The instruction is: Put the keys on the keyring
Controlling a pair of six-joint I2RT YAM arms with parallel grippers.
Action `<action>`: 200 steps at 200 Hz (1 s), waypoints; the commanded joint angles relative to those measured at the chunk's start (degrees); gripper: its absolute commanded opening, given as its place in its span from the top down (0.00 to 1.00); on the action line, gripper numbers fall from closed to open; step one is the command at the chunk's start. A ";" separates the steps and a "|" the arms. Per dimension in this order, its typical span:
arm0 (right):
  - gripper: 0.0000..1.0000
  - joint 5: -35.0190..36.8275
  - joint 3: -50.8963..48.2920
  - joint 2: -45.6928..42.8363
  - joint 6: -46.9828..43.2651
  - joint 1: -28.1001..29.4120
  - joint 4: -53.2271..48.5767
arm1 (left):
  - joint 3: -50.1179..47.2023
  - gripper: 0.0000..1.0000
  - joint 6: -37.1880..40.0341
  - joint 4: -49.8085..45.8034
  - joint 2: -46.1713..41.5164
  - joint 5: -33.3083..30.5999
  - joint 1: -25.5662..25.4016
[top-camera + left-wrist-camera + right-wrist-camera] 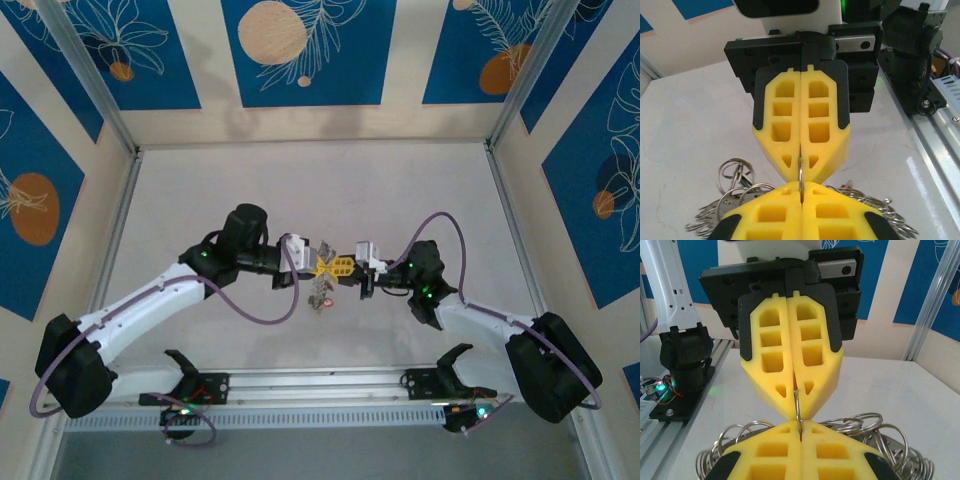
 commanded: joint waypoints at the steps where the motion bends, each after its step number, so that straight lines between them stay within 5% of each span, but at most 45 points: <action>1: 1.00 0.64 2.19 0.21 -1.37 1.02 2.42 | 2.31 1.00 1.58 -1.45 0.99 2.81 -0.43; 23: 1.00 1.47 1.76 0.12 -1.18 1.06 2.50 | 2.40 1.00 1.60 -2.32 0.58 0.67 -0.43; 49: 0.72 5.54 -0.92 -0.67 -0.85 0.83 4.55 | 2.31 1.00 1.76 -3.06 -0.61 -1.27 -0.34; 109: 0.51 14.89 -6.29 -5.36 9.78 -4.41 7.54 | -0.08 1.00 -1.05 -0.13 -2.27 0.71 2.28; 132: 0.29 34.65 -4.38 -10.08 22.08 -7.28 -7.46 | -0.63 1.00 -2.86 0.59 -2.76 0.79 3.57; 151: 0.27 44.01 1.69 -11.37 34.12 -11.29 -28.24 | -1.44 1.00 -3.96 0.79 -3.84 -0.07 4.41; 177: 0.30 48.44 8.14 -8.45 52.95 -19.77 -50.34 | -2.08 1.00 -4.74 0.83 -5.03 0.29 6.12; 200: 0.31 44.30 11.78 -3.31 61.48 -29.12 -66.24 | -2.21 1.00 -4.71 0.74 -4.88 0.22 6.91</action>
